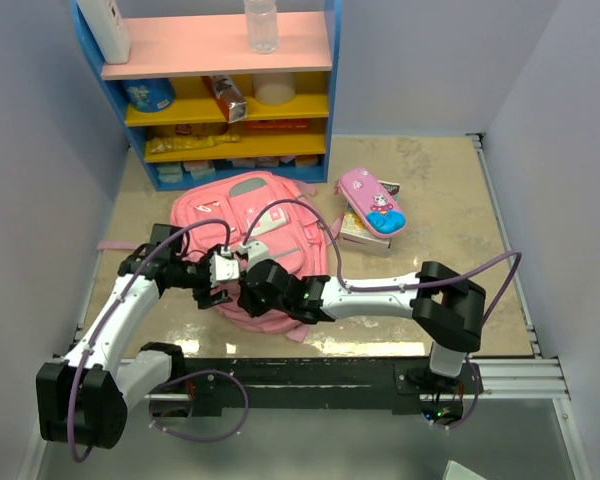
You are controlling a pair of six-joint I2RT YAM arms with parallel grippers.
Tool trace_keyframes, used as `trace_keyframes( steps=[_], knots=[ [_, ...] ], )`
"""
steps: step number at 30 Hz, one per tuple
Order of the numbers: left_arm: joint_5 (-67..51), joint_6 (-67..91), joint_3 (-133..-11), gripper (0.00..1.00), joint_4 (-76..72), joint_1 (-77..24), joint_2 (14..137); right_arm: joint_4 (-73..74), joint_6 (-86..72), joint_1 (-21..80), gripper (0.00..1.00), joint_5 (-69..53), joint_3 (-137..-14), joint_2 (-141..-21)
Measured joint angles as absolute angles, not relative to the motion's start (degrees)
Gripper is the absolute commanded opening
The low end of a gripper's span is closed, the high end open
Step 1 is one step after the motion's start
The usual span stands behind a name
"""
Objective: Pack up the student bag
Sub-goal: Zip the student bag at the center of the board.
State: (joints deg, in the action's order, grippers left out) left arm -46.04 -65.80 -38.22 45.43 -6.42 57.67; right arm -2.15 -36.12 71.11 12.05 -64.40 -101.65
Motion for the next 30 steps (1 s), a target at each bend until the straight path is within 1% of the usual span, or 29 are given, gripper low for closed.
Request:
trace_keyframes(
  steps=[7,10,11,13,17,21,27,28,30],
  knots=[
    [-43.7,-67.2,-36.2,0.66,42.3,-6.9,58.1,-3.2,-36.7,70.0,0.00,9.6,-63.0,-99.7],
    [-43.0,-67.3,-35.6,0.45,40.9,-7.0,58.2,-3.5,-37.0,69.6,0.00,8.9,-62.1,-99.2],
    [-42.9,-67.3,-35.5,0.30,40.5,-7.1,58.3,-3.6,-37.1,69.6,0.00,8.6,-62.0,-99.2],
    [-42.8,-67.1,-35.4,0.12,40.3,-7.2,58.5,-3.7,-37.3,69.3,0.00,8.1,-61.9,-99.1],
    [-43.4,-68.2,-35.4,0.05,40.4,-7.7,58.9,-4.3,-37.4,68.9,0.00,7.9,-61.7,-99.1],
    [-43.4,-68.4,-35.4,0.04,40.4,-7.9,59.0,-4.4,-37.3,68.6,0.00,7.8,-61.3,-98.6],
    [-44.6,-68.4,-35.4,0.07,39.8,-8.1,58.9,-2.4,-36.9,65.3,0.00,5.7,-58.4,-93.1],
    [-44.8,-68.4,-35.5,0.11,39.7,-8.3,58.8,-2.1,-36.8,64.5,0.00,4.9,-58.1,-92.4],
    [-44.8,-68.4,-35.7,0.14,39.8,-8.4,58.8,-1.5,-36.4,62.5,0.00,3.8,-56.9,-90.7]
  ],
)
